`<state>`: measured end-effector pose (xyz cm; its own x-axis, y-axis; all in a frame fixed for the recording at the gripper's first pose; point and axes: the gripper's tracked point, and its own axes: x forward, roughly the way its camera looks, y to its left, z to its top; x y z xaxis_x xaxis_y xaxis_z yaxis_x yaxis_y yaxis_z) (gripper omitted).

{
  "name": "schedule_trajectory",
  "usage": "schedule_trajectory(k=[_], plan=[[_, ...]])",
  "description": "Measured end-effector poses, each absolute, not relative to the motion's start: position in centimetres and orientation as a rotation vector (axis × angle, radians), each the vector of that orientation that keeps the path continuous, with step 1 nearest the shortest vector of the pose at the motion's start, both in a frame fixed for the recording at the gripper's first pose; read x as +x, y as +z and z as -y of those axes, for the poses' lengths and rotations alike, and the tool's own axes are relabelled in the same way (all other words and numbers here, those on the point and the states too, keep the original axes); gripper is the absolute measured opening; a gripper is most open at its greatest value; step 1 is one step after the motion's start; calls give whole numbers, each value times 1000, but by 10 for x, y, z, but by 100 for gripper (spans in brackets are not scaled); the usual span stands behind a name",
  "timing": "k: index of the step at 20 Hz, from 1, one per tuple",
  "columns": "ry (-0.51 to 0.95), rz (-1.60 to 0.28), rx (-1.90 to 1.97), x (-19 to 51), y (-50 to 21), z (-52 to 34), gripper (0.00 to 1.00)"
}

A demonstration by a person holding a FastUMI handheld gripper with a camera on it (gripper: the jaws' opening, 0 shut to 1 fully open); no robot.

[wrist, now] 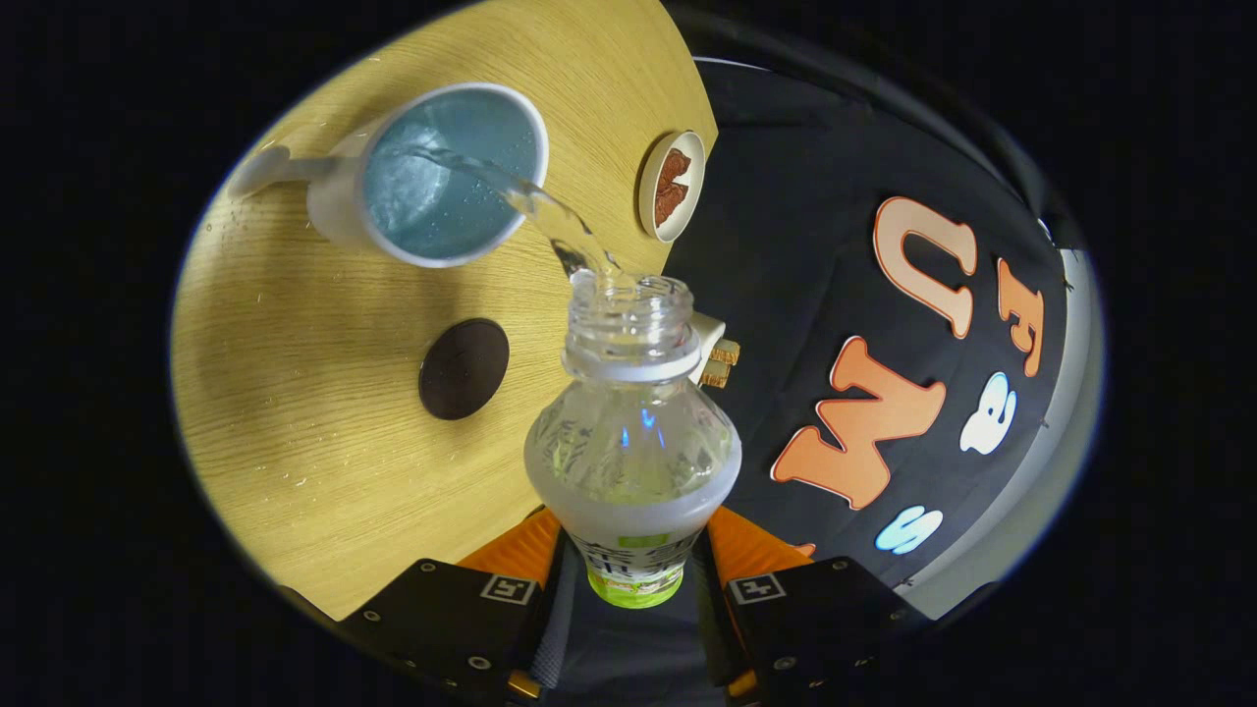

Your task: Take the bottle from table, then pour the juice into the cup, finally place the bottle on the coaster

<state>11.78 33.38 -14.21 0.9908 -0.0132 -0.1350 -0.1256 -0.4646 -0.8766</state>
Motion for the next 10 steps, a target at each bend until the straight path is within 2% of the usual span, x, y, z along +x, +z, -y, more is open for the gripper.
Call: schedule_trajectory(k=[10], plan=[[142, -96, -2130, 122, -134, -334, 56]])
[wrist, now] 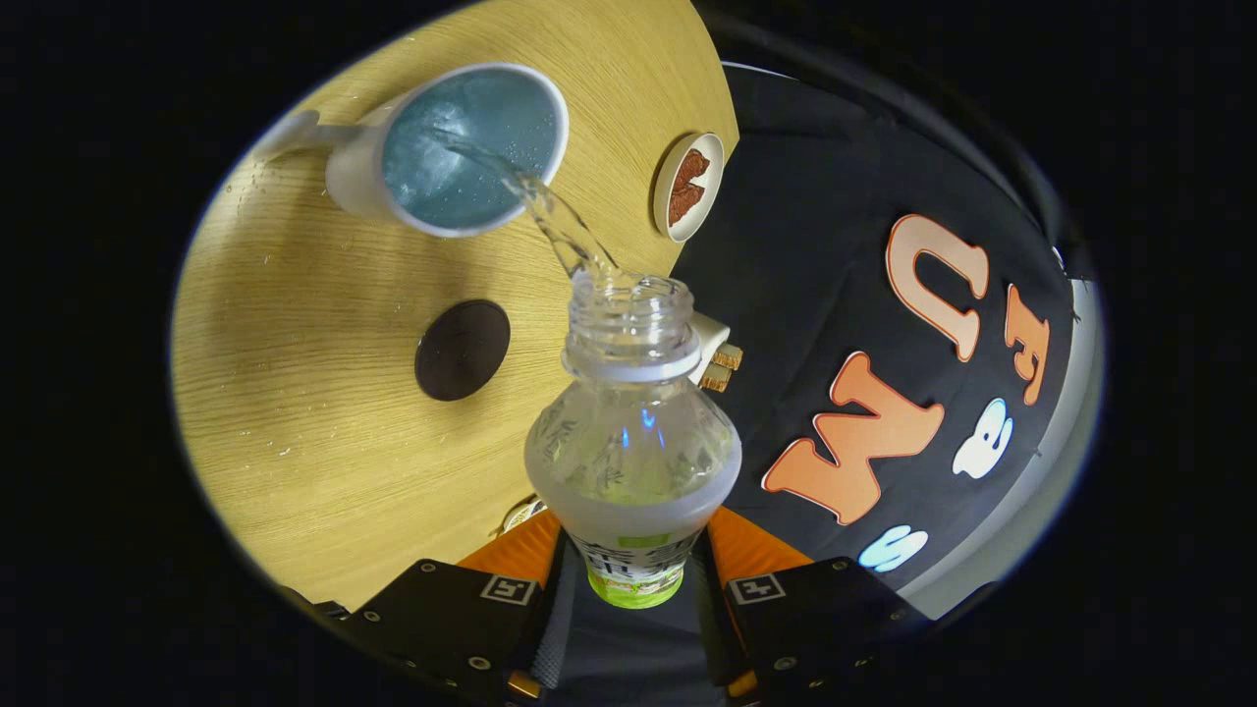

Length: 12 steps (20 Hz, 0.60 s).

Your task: Take the bottle from table, then pour the juice into the cup, finally place the bottle on the coaster

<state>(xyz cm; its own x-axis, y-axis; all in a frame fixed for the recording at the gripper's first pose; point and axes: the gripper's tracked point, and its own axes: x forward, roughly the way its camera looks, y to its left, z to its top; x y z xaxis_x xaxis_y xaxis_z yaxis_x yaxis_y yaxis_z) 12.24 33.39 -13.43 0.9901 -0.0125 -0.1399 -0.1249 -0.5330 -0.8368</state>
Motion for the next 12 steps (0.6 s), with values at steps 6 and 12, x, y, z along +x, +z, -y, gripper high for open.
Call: schedule_trajectory(k=[6, 12], plan=[[154, -79, -2169, 125, -127, -338, 56], [172, -57, -2212, 124, -122, -346, 56]])
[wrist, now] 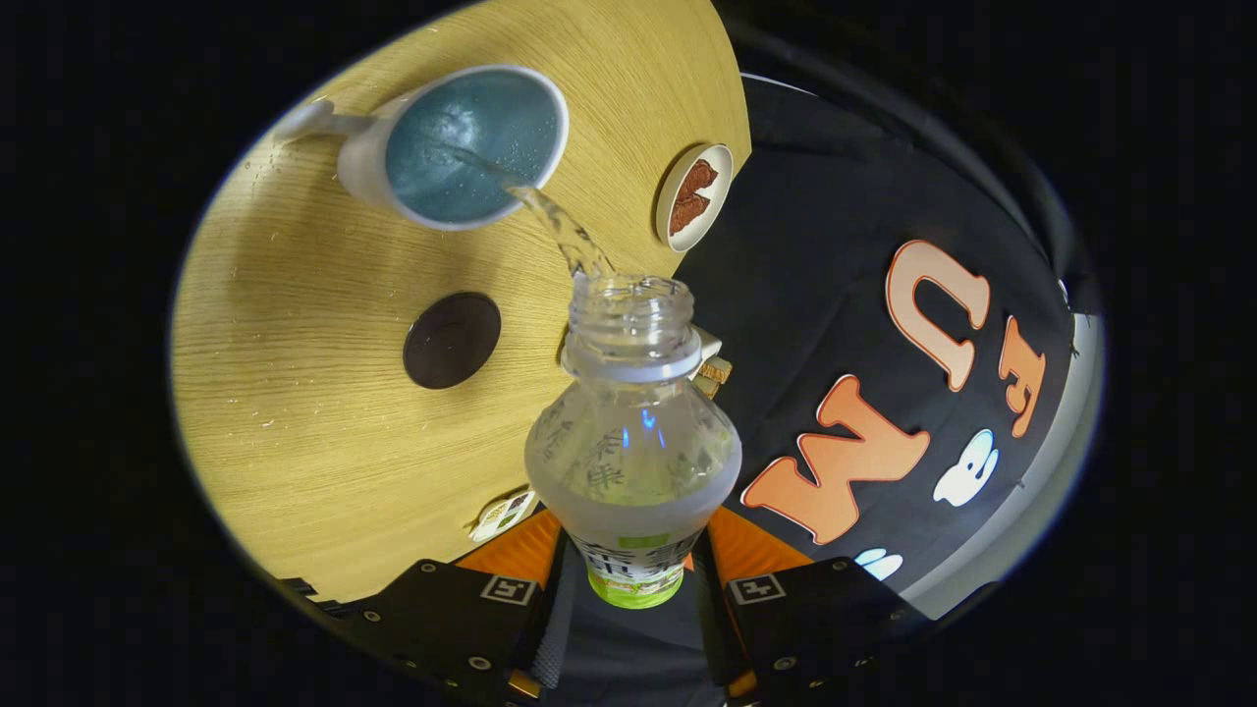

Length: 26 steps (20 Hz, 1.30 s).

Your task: Take the bottle from table, then pour the juice into the cup, finally place the bottle on the coaster

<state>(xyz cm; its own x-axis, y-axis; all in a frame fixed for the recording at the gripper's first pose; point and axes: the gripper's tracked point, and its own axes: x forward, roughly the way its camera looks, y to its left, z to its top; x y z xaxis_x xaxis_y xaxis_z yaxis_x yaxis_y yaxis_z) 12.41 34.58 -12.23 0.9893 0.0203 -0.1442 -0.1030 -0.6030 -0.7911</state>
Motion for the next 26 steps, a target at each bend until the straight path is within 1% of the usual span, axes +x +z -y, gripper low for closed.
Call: schedule_trajectory(k=[26], plan=[[263, 2, -2407, 129, -115, -378, 56]])
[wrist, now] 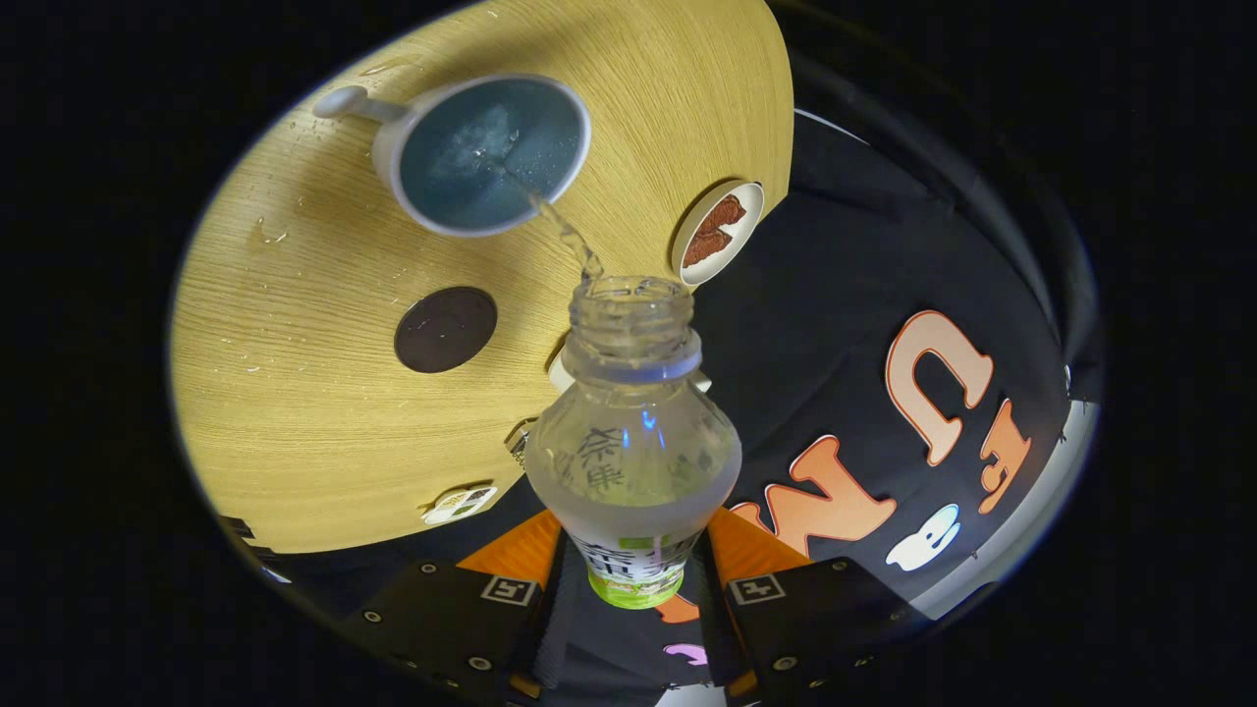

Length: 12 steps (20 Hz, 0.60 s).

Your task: Take the bottle from table, then pour the juice into the cup, finally place the bottle on the coaster

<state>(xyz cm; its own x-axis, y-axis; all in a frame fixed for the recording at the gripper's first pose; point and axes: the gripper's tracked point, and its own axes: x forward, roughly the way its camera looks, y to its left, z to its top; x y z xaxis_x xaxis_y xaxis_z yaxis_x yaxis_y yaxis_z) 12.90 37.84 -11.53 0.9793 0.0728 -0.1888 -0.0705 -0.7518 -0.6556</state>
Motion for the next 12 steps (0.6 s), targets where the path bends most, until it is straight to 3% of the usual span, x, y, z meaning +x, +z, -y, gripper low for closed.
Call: schedule_trajectory(k=[12], plan=[[277, 18, -2482, 128, -113, -384, 56]])
